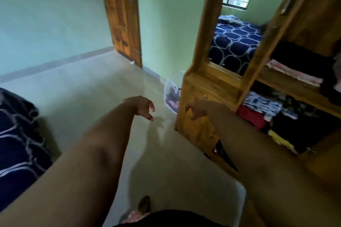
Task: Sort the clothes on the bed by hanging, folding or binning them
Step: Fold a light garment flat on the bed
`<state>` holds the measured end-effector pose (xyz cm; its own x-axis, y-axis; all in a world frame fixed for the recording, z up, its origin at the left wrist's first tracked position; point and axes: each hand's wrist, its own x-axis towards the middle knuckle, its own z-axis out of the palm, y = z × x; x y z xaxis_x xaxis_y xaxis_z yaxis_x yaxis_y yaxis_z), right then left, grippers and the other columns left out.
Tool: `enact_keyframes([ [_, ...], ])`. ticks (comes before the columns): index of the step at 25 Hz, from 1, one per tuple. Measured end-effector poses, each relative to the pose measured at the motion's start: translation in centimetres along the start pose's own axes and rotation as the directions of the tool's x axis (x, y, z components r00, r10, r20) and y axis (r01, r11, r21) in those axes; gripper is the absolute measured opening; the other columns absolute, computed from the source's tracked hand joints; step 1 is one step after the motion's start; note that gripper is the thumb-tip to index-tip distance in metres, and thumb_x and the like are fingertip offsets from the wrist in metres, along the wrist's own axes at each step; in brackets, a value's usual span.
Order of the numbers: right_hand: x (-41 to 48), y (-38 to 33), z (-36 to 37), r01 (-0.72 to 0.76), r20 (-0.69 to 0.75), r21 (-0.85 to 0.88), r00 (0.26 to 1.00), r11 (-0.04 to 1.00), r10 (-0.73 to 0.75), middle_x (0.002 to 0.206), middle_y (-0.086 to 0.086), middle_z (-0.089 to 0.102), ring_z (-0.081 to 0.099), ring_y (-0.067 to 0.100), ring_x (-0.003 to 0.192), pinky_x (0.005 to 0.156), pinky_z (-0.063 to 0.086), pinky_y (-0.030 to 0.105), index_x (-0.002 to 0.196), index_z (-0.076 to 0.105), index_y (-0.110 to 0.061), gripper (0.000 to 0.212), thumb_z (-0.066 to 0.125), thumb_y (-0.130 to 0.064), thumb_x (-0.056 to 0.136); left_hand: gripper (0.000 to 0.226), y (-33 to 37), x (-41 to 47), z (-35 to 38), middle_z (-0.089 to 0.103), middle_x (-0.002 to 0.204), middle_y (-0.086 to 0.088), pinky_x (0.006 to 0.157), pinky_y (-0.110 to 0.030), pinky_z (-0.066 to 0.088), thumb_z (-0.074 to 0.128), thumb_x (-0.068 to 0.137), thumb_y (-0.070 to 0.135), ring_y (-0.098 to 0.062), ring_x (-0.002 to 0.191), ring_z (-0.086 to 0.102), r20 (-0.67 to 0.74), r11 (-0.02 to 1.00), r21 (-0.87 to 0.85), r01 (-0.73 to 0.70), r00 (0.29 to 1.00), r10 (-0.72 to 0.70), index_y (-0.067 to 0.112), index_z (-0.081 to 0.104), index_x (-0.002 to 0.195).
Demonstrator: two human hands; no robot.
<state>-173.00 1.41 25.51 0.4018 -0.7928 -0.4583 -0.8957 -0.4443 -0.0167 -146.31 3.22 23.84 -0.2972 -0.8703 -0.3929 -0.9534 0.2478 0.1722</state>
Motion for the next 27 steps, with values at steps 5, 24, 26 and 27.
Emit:
enact_keyframes([
  [5, 5.6, -10.6, -2.6, 0.216, -0.04, -0.006, 0.976, 0.976, -0.216, 0.12, 0.009, 0.062, 0.054, 0.025, 0.112, 0.089, 0.038, 0.028, 0.134, 0.049, -0.015, 0.058, 0.071, -0.034, 0.083, 0.059, -8.4, -7.1, 1.2, 0.064, 0.123, -0.002, 0.098, -0.028, 0.039, 0.072, 0.08, 0.045, -0.022, 0.116, 0.056, -0.01, 0.979, -0.081, 0.185, 0.982, -0.187, 0.02, 0.055, 0.131],
  [24, 30.0, -46.0, -14.3, 0.569, -0.059, -0.07, 0.818, 0.819, -0.573, 0.129, 0.007, 0.055, 0.056, 0.023, 0.112, 0.089, 0.044, 0.031, 0.136, 0.047, -0.021, 0.06, 0.072, -0.03, 0.083, 0.065, -48.0, -17.7, 0.1, 0.063, 0.115, 0.009, 0.096, -0.039, 0.048, 0.071, 0.074, 0.056, -0.015, 0.104, 0.059, -0.122, 0.827, -0.302, 0.474, 0.841, -0.527, 0.032, 0.051, 0.131],
  [26, 32.4, -47.3, -15.7, 0.573, -0.061, -0.059, 0.815, 0.817, -0.576, 0.13, 0.007, 0.055, 0.056, 0.023, 0.112, 0.09, 0.045, 0.032, 0.137, 0.047, -0.021, 0.06, 0.072, -0.031, 0.083, 0.064, -50.5, -17.2, -0.7, 0.063, 0.115, 0.01, 0.095, -0.037, 0.048, 0.071, 0.074, 0.056, -0.014, 0.104, 0.059, -0.135, 0.822, -0.317, 0.473, 0.835, -0.533, 0.033, 0.052, 0.13],
  [27, 33.5, -47.9, -16.3, 0.576, -0.055, -0.056, 0.814, 0.816, -0.578, 0.13, 0.007, 0.055, 0.056, 0.023, 0.112, 0.09, 0.045, 0.032, 0.137, 0.046, -0.021, 0.06, 0.072, -0.031, 0.083, 0.064, -51.5, -17.0, -1.0, 0.063, 0.115, 0.01, 0.094, -0.036, 0.048, 0.071, 0.074, 0.056, -0.013, 0.104, 0.059, -0.135, 0.82, -0.319, 0.475, 0.834, -0.535, 0.033, 0.052, 0.13],
])
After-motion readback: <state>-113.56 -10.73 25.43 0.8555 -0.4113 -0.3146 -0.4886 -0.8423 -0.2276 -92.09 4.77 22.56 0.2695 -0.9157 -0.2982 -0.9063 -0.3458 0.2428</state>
